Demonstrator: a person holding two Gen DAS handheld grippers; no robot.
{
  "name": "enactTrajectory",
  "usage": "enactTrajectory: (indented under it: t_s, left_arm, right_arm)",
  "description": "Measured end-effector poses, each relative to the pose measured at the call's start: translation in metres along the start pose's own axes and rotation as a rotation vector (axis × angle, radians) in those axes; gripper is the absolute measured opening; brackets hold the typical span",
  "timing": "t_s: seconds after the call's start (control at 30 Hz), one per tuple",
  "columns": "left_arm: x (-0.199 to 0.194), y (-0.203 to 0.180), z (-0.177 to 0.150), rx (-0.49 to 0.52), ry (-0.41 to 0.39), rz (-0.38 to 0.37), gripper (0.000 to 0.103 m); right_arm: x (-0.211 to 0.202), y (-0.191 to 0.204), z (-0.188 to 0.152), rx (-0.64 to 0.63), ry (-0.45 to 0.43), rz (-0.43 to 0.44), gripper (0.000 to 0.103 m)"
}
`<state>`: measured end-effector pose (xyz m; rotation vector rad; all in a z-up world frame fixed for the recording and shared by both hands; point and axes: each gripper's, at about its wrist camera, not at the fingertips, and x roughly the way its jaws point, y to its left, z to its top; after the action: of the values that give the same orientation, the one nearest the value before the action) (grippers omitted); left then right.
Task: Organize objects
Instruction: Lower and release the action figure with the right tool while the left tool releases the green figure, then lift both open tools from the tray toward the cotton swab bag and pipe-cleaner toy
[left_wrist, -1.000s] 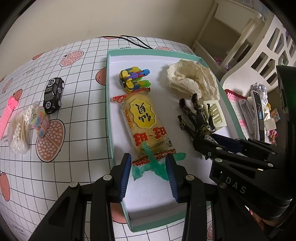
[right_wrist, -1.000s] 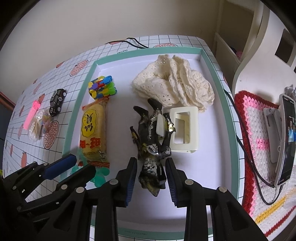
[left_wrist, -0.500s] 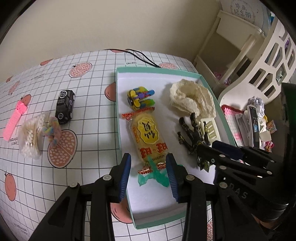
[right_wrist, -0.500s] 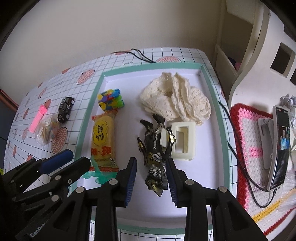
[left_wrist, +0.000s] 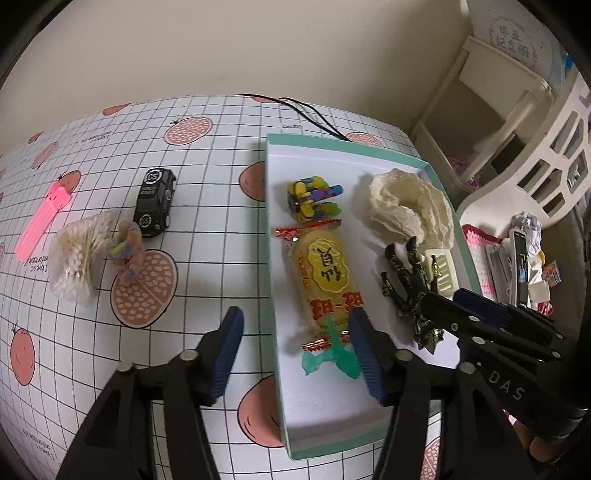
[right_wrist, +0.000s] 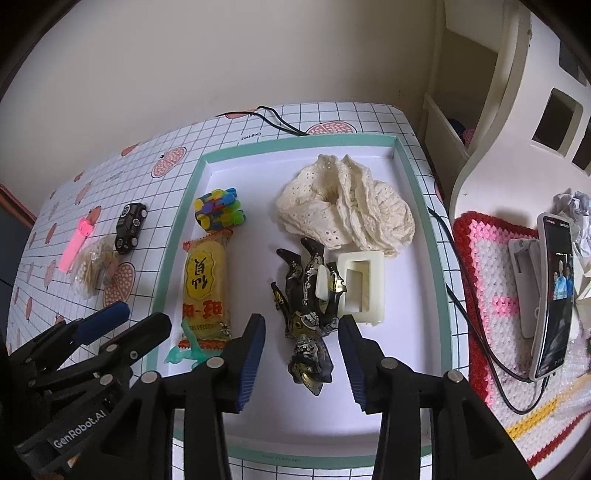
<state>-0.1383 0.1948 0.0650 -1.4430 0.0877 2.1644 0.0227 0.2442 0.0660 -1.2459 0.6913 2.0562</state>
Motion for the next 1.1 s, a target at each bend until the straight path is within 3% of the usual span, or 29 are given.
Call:
enactTrajectory:
  t_s: [0.17,0.3,0.4,0.7,0.8,1.1]
  left_arm:
    - [0.000,0.011,0.000,-0.037,-0.004,0.014,0.078]
    - [0.001,0.017,0.000,-0.061,-0.004,0.029,0.081]
    - [0.002,0.020,-0.002,-0.063,-0.007,0.052,0.089]
    - [0.002,0.029,-0.004,-0.091,-0.017,0.062,0.091]
    - [0.002,0.031,-0.004,-0.100,-0.020,0.071,0.100]
    - [0.002,0.039,-0.004,-0.130,-0.027,0.087,0.101]
  right_arm:
    - [0.001,0.000,-0.001,0.003,-0.001,-0.006,0.059]
    - [0.003,0.000,-0.001,0.008,0.001,-0.008,0.063]
    - [0.003,-0.001,-0.001,0.008,0.000,-0.008,0.068]
    - [0.005,-0.002,-0.001,0.012,-0.003,-0.005,0.082]
    - [0.006,-0.002,-0.001,0.012,-0.004,-0.004,0.088]
    - [0.009,-0.002,-0.002,0.015,-0.001,-0.002,0.100]
